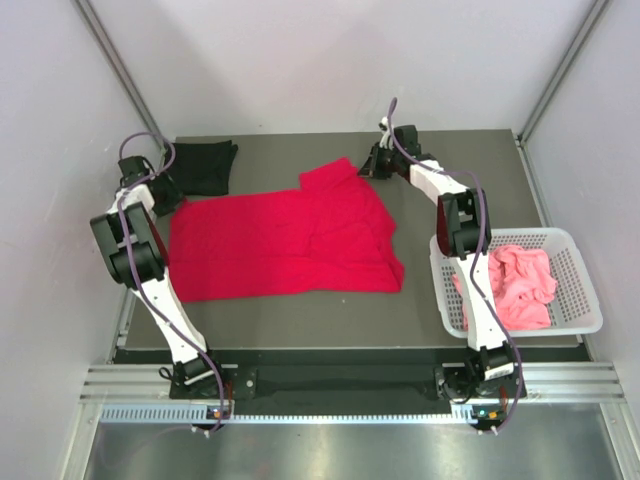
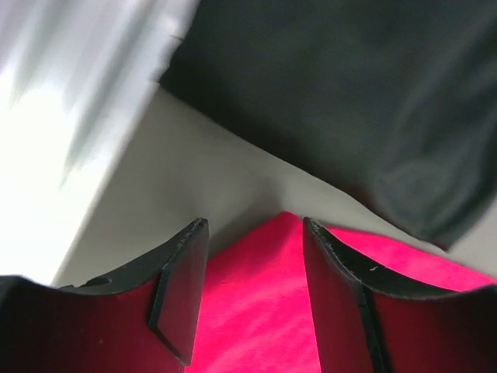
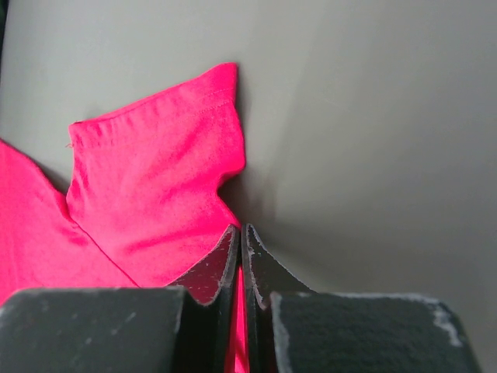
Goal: Fold and stack the t-shirts
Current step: Fold the tshirt
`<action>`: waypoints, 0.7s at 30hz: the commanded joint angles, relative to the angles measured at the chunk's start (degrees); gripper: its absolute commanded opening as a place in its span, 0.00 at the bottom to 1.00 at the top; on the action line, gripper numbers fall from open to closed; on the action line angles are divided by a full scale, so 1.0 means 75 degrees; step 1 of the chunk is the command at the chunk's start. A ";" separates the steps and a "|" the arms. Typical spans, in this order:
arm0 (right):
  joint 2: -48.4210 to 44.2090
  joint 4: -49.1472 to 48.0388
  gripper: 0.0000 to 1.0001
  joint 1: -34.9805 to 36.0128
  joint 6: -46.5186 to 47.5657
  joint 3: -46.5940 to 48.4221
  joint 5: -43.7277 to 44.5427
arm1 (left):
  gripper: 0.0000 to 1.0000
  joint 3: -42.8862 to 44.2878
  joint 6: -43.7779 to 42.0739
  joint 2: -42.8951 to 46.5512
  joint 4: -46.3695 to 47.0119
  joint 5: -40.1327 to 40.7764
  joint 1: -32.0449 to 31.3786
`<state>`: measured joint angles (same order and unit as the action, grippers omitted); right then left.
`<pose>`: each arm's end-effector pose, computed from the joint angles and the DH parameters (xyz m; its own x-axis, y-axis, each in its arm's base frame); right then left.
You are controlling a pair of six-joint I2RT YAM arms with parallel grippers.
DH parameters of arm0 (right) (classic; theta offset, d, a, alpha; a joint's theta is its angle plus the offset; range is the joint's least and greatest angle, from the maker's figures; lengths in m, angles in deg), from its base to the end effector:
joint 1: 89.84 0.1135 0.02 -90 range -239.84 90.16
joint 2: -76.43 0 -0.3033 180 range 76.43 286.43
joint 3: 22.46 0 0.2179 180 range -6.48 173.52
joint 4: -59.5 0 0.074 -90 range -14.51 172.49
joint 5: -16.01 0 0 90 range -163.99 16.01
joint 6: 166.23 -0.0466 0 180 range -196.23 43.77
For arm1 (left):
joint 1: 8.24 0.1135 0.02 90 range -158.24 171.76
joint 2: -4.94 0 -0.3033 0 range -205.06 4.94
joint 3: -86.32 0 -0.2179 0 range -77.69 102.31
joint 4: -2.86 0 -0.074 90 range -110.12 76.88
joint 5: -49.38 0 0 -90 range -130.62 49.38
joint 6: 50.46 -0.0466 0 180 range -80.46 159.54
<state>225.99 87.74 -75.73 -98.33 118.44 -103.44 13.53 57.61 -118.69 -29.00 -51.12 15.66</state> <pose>0.5652 0.1657 0.1656 -0.7628 0.1460 -0.6299 -0.3309 0.7487 0.5744 0.4393 0.1854 0.2150 -0.5596 -0.5816 -0.5905 -0.4850 0.8075 -0.3357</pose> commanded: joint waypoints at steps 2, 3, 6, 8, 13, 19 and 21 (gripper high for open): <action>-0.0277 -0.0180 0.00 -0.0170 0.0112 0.0219 -0.0022 | 0.56 0.0271 -0.0299 -0.0156 0.0207 -0.1398 0.0036; -0.0277 -0.0169 0.00 -0.0182 0.0112 0.0207 -0.0022 | 0.56 0.0271 -0.0299 -0.0179 0.0195 -0.1667 0.0024; -0.0288 -0.0145 0.00 -0.0170 0.0112 0.0195 -0.0011 | 0.53 0.0061 -0.0311 0.0030 0.0148 -0.2173 0.0013; -0.0300 -0.0145 0.00 -0.0182 0.0112 0.0195 -0.0011 | 0.49 -0.0533 -0.0229 0.0381 0.0381 -0.2057 0.0001; -0.0312 -0.0110 0.00 -0.0170 0.0112 0.0160 -0.0010 | 0.42 -0.1999 -0.0194 0.1856 0.1097 -0.1788 -0.0151; -0.0347 -0.0087 0.00 -0.0182 0.0124 0.0078 0.0001 | 0.27 -0.3524 0.0157 0.3873 0.1332 -0.1191 -0.0819; -0.0359 -0.0098 0.00 -0.0193 0.0100 0.0055 -0.0022 | 0.29 -0.3690 0.0309 0.4004 0.1227 -0.1399 -0.0890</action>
<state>225.99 88.02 -76.14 -98.33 118.44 -103.66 -12.81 58.42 -93.60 -23.49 -61.81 10.35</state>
